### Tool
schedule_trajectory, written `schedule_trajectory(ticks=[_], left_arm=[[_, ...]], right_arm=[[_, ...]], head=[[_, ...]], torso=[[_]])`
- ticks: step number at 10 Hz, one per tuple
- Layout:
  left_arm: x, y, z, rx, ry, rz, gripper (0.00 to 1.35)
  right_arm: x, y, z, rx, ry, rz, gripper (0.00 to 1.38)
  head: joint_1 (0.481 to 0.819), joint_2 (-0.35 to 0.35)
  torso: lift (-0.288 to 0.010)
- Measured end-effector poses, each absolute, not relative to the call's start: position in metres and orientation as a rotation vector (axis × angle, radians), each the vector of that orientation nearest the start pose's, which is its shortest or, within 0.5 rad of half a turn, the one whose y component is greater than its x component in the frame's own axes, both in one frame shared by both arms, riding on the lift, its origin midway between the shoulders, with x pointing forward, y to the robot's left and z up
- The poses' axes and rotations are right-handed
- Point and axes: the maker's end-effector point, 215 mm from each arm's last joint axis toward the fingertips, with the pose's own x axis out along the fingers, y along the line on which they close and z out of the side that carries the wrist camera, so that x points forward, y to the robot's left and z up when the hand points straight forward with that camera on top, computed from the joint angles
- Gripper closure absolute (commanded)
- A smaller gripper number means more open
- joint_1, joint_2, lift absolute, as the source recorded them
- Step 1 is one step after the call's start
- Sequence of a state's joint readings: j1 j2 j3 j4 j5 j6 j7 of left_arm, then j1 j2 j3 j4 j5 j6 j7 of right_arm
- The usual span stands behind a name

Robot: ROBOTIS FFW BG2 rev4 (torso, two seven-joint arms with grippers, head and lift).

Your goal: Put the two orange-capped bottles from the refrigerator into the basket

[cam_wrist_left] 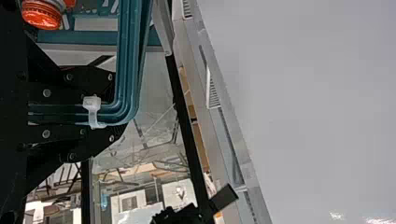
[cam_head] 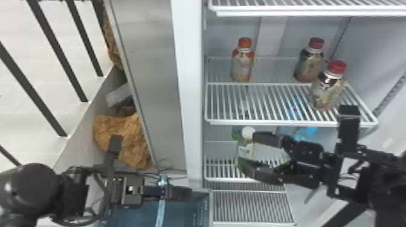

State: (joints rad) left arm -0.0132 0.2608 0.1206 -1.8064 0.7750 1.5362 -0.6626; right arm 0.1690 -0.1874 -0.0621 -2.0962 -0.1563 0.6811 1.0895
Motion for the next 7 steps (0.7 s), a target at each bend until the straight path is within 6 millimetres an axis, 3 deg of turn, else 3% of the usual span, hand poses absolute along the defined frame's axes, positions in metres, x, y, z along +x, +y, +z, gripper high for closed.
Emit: schedule_trajectory(ticks=[5,7], left_arm=[[0.364,0.096,-0.41,-0.778,1.074,-0.945,1.21],[0.363,0.094,-0.41,-0.777,1.076,-0.949,1.21]], right_arm=[[0.495,-0.105,-0.232,0.034,-0.059,0.893,0.11],[0.516,-0.119,-0.213,0.026,-0.167,0.769,0.08]], head=[[0.695,-0.011],[0.695,-0.03]], torso=[[-0.04],[-0.04]])
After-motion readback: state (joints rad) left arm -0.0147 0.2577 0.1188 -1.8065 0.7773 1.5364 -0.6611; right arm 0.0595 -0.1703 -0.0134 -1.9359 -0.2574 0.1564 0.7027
